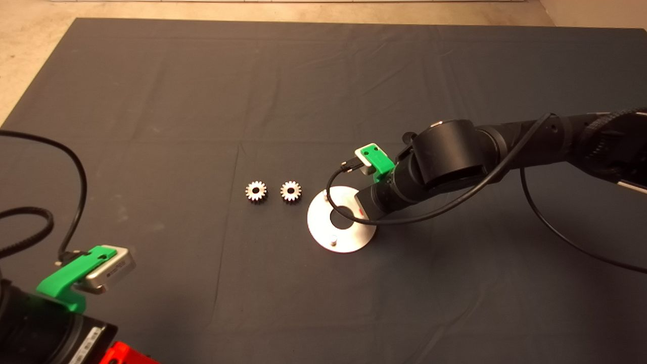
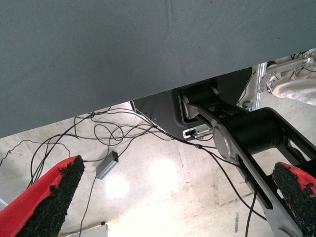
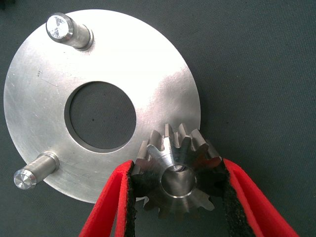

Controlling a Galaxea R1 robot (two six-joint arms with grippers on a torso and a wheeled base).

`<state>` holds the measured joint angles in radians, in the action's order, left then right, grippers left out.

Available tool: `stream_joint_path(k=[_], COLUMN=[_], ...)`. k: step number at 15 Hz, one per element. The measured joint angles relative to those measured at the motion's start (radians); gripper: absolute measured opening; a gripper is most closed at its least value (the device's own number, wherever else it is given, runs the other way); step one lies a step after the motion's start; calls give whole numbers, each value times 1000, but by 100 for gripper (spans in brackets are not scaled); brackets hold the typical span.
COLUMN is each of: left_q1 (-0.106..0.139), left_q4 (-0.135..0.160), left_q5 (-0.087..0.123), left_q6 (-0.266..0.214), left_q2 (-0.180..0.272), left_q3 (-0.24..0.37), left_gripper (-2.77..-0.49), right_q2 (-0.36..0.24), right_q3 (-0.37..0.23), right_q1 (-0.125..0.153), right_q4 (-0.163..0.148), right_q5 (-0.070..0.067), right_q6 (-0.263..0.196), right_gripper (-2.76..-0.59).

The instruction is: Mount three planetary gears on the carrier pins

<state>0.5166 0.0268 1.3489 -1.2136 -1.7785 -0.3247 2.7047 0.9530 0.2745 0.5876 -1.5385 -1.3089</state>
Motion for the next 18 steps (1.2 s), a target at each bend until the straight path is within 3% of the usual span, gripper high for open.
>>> stream_joint_path(k=[10,16,18], left_q1=[0,0,0], left_q4=[0,0,0], left_q5=[0,-1,-1], left_q6=[0,0,0], left_q2=[0,0,0], left_q3=[0,0,0], left_gripper=[-49,-49,-49], right_q2=[0,0,0], right_q3=[4,6,6], right_q1=[5,31,40], right_q4=[-36,-119,-123], right_q5=[6,4,4], right_q6=[0,0,0], right_gripper=[-240,-241,-241])
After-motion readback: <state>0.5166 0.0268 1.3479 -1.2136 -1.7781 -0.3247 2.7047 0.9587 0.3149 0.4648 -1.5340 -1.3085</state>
